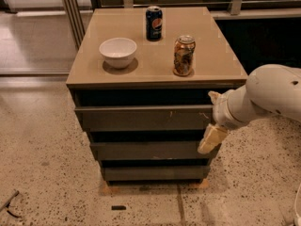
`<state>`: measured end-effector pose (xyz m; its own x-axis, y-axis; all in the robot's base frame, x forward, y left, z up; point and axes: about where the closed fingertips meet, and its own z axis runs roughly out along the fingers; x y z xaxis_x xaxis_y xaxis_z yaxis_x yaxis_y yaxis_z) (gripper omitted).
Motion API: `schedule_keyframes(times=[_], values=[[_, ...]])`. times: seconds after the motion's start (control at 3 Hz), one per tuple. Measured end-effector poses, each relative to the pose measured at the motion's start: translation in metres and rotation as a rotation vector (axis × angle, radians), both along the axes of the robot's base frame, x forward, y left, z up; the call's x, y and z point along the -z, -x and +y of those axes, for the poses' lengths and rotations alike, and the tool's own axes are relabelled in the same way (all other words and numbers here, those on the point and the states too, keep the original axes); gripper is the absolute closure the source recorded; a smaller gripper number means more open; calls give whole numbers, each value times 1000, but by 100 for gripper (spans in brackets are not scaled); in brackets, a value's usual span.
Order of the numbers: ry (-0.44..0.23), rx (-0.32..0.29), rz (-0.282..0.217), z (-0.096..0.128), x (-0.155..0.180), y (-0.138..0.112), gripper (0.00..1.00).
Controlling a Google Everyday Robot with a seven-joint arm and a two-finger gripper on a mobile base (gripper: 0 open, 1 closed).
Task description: Open top drawer
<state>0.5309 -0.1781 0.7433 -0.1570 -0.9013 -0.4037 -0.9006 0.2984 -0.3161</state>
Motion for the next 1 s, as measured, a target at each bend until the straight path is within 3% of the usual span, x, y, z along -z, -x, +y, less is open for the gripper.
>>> schedule_keyframes(times=[0.33,1.0], values=[[-34,-19,4,8,25,-17,0],[-65,-67,-29,23,40,-56,0]])
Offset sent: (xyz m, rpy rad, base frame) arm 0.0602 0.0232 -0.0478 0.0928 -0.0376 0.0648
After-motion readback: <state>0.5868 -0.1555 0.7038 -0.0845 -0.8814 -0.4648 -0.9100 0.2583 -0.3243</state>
